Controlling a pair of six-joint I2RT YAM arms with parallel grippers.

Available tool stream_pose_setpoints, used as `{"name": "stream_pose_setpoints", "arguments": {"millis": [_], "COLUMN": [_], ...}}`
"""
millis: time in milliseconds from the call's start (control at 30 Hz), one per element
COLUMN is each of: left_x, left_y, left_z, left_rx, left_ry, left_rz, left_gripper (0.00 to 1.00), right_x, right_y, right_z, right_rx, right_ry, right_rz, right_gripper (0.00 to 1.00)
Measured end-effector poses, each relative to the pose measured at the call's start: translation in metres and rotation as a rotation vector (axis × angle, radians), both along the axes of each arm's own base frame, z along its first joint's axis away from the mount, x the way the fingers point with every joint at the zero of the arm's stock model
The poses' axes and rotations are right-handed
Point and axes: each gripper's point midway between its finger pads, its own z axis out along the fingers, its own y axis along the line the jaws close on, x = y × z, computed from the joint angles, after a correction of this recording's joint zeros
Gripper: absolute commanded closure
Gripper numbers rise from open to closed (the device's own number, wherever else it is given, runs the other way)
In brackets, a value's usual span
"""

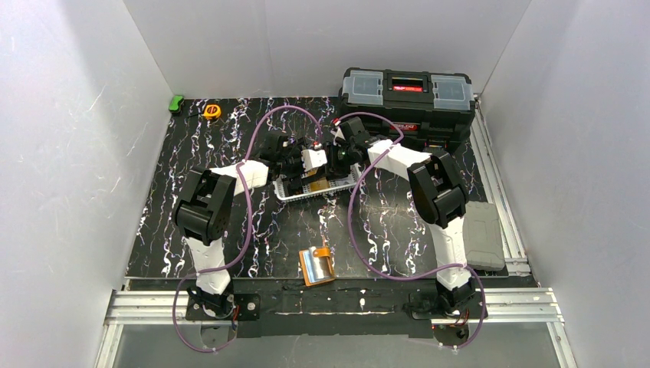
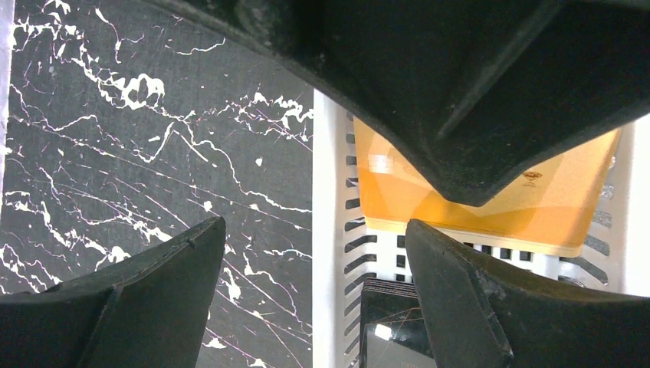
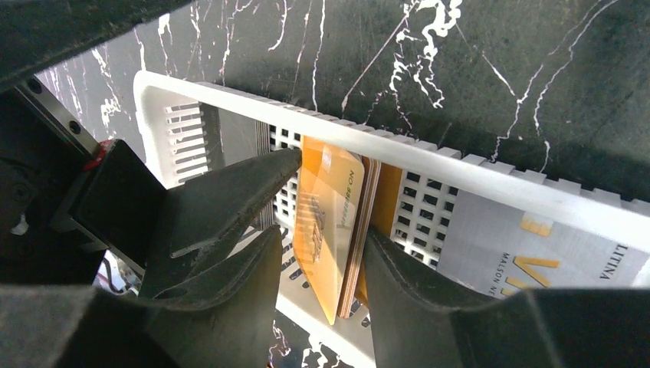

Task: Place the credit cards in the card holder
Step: Pick up the credit card from the storage box.

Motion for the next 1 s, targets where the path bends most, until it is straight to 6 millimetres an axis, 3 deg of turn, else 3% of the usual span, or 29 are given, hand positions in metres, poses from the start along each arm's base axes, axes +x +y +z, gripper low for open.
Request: {"name": "stream_pose_setpoints", "arguments": {"millis": [267, 1000], "left_x": [0.000, 0.000], "left_y": [0.001, -0.001], "left_z": [0.000, 0.000], "left_rx": [0.004, 0.005], "left_ry": [-0.001, -0.001], "left_rz": [0.003, 0.001], "left_gripper": [0.14, 0.15], "right_x": [-0.008, 0.002], "right_y": [-0.008, -0.015], "right_z": [-0.005, 0.017], "right_rx": [-0.018, -0.021], "right_ry": [0.000, -0.067], "right_rz": [-0.007, -0.031], "right_gripper": [0.50, 0.54]}}
